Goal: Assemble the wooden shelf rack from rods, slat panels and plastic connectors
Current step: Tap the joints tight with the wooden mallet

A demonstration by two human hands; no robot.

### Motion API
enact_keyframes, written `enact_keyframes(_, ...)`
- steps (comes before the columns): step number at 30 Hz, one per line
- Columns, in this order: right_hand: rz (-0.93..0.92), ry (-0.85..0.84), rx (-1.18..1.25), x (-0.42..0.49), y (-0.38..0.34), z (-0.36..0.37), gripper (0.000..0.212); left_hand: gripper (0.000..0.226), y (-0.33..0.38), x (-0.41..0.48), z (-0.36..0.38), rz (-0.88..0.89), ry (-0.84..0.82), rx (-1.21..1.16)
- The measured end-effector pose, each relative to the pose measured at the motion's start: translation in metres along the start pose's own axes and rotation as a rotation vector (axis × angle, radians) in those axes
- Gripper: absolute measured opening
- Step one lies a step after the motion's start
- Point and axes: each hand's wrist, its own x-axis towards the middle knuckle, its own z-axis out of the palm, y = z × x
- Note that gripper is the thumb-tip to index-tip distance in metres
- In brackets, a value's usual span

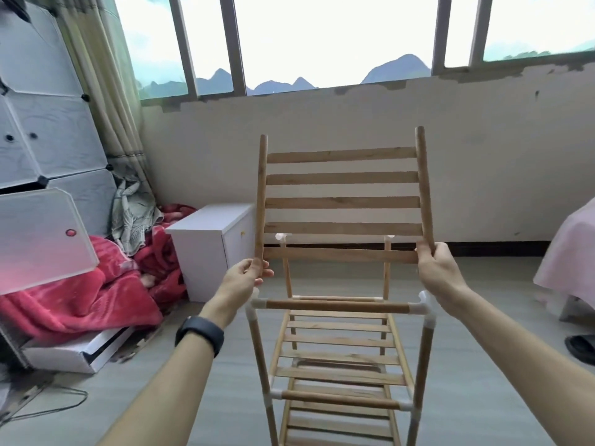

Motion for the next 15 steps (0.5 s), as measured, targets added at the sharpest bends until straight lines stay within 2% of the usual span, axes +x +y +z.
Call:
enact_keyframes(6,-0.020,-0.038,-0.095,0.002,0.006,0.007,0.031,0.031,-0.021,0.007,0.002,-0.176,0.023,-0.319)
enact_keyframes(10,-0.006,-0.054,-0.114,0.004,0.014,0.007,0.031,0.031,-0.034,0.007,0.003,-0.209,-0.005,-0.297)
enact_keyframes(15,0.054,-0.050,-0.162,0.006,0.021,0.008,0.033,0.033,-0.040,0.007,0.016,-0.214,0.037,-0.214)
